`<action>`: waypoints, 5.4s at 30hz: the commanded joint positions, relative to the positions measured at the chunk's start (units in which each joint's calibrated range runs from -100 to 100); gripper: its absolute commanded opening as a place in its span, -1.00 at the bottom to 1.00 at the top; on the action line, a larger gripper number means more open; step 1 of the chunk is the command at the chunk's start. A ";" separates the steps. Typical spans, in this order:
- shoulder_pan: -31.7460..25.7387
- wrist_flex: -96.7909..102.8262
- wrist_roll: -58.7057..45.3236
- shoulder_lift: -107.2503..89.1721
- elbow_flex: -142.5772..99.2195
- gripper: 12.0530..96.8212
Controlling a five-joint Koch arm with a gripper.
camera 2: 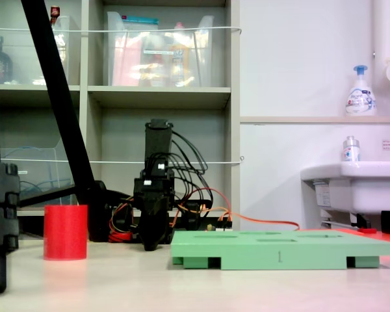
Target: Put the cylinder block into the corresponding hole
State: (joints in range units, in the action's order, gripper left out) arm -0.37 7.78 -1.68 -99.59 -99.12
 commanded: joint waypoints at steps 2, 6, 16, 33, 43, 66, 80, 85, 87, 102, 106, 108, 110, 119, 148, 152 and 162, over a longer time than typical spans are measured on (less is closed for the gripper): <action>-0.05 -5.52 -0.39 -0.41 -0.88 -0.14; -0.05 -5.42 -0.34 -0.41 -0.88 -0.14; -0.05 -5.52 -0.39 -0.41 -0.88 -0.14; 3.13 34.44 11.77 -0.41 -0.88 -0.09; 3.86 43.01 46.30 -0.41 -0.88 -0.09; 9.52 92.22 53.53 90.79 19.26 0.44; 10.45 81.43 52.21 104.48 37.90 0.44; 10.45 81.24 52.11 108.95 41.59 0.44; 10.45 80.66 52.01 109.51 42.59 0.44; 10.26 78.64 51.53 109.79 44.48 -0.33; 10.21 78.64 51.28 109.79 44.58 -0.57; 10.16 78.64 51.14 109.79 44.58 -0.66; 10.16 78.64 50.50 109.79 44.58 -0.75; 9.13 75.65 50.50 96.94 41.99 -0.78; -13.09 57.36 52.41 59.65 35.11 -0.73; -13.28 57.74 52.50 62.44 35.01 -0.73; -13.72 60.54 53.28 72.63 37.20 -0.73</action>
State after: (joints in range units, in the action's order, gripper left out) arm -13.55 63.00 51.06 -27.36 -64.63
